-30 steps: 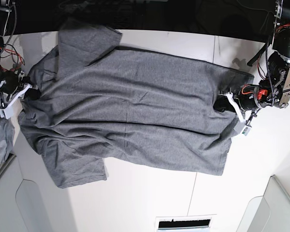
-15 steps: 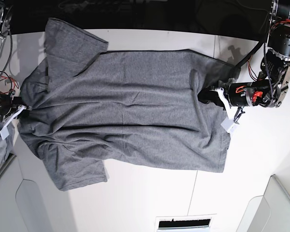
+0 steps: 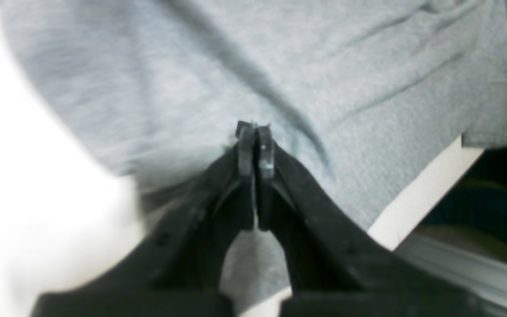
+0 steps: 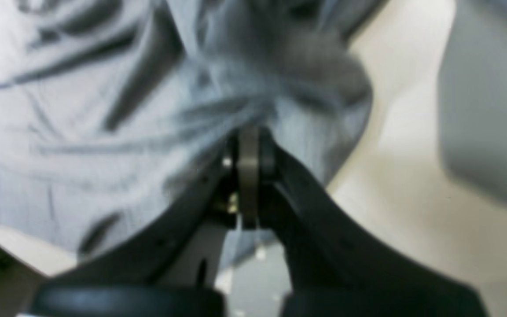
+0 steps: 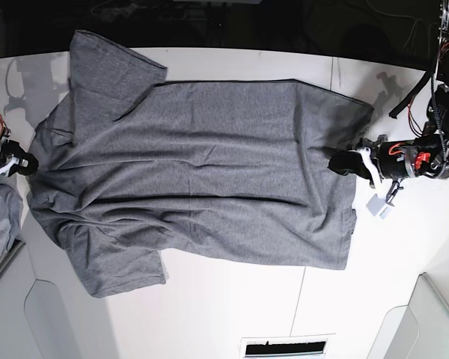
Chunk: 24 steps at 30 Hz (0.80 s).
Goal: Layout the t-shirt on the table in an organized manner, then fold the t-shirt properly
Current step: 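Open the right gripper and withdraw it from the shirt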
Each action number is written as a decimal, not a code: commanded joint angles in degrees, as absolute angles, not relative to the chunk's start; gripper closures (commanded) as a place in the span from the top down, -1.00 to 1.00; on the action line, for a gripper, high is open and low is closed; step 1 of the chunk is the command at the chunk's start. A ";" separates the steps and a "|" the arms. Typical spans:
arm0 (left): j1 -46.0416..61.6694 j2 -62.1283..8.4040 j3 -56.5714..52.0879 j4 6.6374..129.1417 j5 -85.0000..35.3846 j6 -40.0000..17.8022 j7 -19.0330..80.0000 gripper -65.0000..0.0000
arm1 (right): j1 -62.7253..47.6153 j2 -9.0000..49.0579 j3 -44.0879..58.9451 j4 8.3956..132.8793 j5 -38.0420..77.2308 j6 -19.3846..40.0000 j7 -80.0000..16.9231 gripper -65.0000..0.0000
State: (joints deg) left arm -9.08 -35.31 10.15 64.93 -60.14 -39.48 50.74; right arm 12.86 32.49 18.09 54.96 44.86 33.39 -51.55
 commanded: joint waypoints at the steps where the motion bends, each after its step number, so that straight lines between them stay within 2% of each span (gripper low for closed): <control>1: -10.11 -36.88 8.80 65.80 -62.13 -40.00 50.02 -0.95 | 11.97 34.11 19.31 57.41 45.91 33.89 -51.07 -1.00; 4: -9.45 -38.39 6.50 65.80 -62.41 -40.00 50.02 -0.62 | 6.33 34.13 21.56 62.52 45.89 33.91 -51.09 -1.00; 5: -8.99 -38.79 5.52 65.80 -62.52 -40.00 50.04 -0.56 | 4.45 34.11 22.55 64.18 45.87 33.89 -51.11 -1.00; 10: -4.36 -40.05 0.47 65.80 -64.31 -40.00 51.13 -0.52 | -3.25 34.11 27.03 68.60 46.04 33.87 -51.27 -1.00; 14: -0.47 -40.01 -3.70 65.78 -64.31 -40.00 50.81 -0.25 | -6.52 34.11 28.64 68.62 46.50 33.67 -50.98 -1.00; 15: 0.43 -40.01 -4.40 65.78 -64.27 -40.00 50.52 -0.18 | -7.22 34.09 28.64 68.62 46.50 33.65 -50.41 -0.98; 17: 2.02 -39.86 -4.58 65.78 -64.27 -40.00 50.37 -0.15 | -8.29 33.89 28.64 68.58 46.48 33.65 -48.75 -0.66; 19: 3.33 -39.40 -4.58 65.78 -64.25 -40.00 50.37 -0.15 | -8.45 33.26 28.64 68.29 46.00 33.67 -47.05 -0.47; 24: 5.85 -36.67 -4.58 65.78 -59.77 -40.00 47.07 -0.15 | -7.94 30.96 28.58 68.05 43.42 33.65 -41.12 -0.45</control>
